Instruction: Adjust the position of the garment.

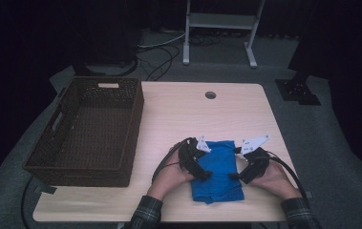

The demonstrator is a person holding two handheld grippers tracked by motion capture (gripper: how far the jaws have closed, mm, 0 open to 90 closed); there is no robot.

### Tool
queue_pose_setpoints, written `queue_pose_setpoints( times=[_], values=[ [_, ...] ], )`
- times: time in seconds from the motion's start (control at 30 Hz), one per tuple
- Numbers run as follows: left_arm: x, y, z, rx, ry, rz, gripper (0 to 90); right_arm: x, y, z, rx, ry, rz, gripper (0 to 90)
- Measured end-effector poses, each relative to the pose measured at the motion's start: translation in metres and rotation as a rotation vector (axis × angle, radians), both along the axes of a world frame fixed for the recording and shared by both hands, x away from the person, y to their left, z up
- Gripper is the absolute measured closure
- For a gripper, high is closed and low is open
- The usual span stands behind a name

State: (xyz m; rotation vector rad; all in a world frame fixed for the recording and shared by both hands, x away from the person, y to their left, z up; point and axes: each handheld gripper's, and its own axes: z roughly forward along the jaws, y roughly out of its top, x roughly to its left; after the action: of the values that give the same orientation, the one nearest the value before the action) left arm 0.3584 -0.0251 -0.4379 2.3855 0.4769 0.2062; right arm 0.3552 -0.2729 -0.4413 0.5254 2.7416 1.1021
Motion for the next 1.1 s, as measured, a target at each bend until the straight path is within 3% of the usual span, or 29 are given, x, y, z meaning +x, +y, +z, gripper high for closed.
queue_pose_setpoints(
  times=[0.13, 0.2, 0.27, 0.3, 0.4, 0.47, 0.6, 0.63, 0.8, 0.87, 1.1],
  values=[
    [0.0, 0.0, 0.001, -0.006, 0.008, 0.0, 0.0, -0.003, 0.0, 0.004, 0.0, -0.037, -0.003, 0.0],
    [-0.001, 0.001, 0.003, -0.016, 0.012, 0.0, 0.0, -0.004, -0.002, 0.006, 0.013, -0.034, -0.005, 0.0],
    [-0.012, 0.006, 0.012, -0.053, -0.003, -0.009, 0.0, -0.01, -0.008, 0.016, 0.079, -0.021, -0.004, 0.0],
    [-0.012, 0.006, 0.012, -0.053, -0.003, -0.009, 0.0, -0.01, -0.008, 0.016, 0.079, -0.021, -0.004, 0.0],
    [-0.028, 0.009, 0.02, -0.068, -0.017, -0.028, 0.0, -0.023, -0.008, 0.022, 0.168, -0.014, 0.028, 0.0],
    [-0.042, 0.01, 0.021, -0.073, -0.018, -0.042, 0.0, -0.029, -0.003, 0.019, 0.141, -0.013, 0.037, 0.0],
    [-0.053, 0.007, 0.013, -0.056, 0.006, -0.066, 0.0, -0.037, 0.01, 0.009, 0.117, 0.021, 0.078, 0.0],
    [-0.055, 0.005, 0.006, -0.028, 0.016, -0.076, 0.0, -0.039, 0.013, 0.007, 0.096, 0.028, 0.085, 0.0],
    [-0.057, 0.008, 0.0, -0.037, 0.032, -0.064, 0.0, -0.04, 0.009, -0.001, 0.043, 0.058, 0.073, 0.0],
    [-0.058, 0.009, -0.001, -0.042, 0.031, -0.057, 0.0, -0.04, 0.006, -0.004, 0.058, 0.059, 0.071, 0.0],
    [-0.06, 0.012, -0.001, -0.034, 0.029, -0.046, 0.0, -0.041, 0.011, -0.003, 0.04, 0.055, 0.07, 0.0]
  ],
)
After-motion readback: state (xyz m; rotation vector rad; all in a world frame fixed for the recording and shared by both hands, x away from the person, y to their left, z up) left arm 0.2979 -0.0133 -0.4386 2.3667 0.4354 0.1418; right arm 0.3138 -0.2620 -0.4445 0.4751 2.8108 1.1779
